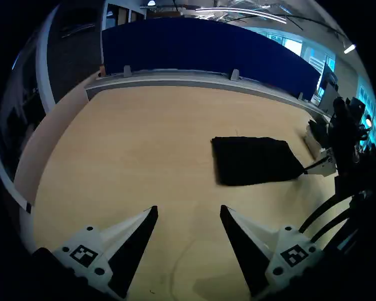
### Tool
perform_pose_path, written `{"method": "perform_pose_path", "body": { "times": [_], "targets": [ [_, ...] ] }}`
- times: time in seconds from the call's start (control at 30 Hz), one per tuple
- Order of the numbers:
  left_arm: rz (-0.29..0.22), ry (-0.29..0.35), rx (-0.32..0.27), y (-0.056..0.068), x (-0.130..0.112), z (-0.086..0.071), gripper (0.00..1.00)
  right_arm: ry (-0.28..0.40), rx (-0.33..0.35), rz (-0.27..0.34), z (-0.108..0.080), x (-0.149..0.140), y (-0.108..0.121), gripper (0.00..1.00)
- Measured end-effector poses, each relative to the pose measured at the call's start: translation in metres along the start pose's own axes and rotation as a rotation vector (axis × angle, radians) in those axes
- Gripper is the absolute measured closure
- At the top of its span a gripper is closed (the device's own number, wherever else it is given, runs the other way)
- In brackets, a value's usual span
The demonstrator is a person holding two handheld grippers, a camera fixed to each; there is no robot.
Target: Fold towel
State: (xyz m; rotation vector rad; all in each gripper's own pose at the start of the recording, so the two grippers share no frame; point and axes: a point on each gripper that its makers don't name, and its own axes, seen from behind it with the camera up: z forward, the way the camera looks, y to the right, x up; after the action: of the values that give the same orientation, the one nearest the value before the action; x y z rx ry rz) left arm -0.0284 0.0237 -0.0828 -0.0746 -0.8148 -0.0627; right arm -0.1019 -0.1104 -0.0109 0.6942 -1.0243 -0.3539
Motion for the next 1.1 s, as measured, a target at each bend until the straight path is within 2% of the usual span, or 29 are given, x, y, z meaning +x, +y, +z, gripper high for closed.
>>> {"method": "perform_pose_path", "body": {
  "times": [0.67,0.87,1.1],
  "targets": [
    [0.001,0.007,-0.005,-0.001,0.005,-0.002,0.08,0.044,0.001,0.014,-0.012,0.014,-0.003,0.98],
    [-0.001,0.013,-0.007,-0.001,0.008,-0.003,0.08,0.086,-0.013,0.003,-0.024,0.032,-0.005,0.98],
    [-0.003,0.023,-0.009,-0.003,0.012,-0.005,0.08,0.162,-0.018,-0.008,-0.041,0.071,-0.010,0.98]
  ]
}}
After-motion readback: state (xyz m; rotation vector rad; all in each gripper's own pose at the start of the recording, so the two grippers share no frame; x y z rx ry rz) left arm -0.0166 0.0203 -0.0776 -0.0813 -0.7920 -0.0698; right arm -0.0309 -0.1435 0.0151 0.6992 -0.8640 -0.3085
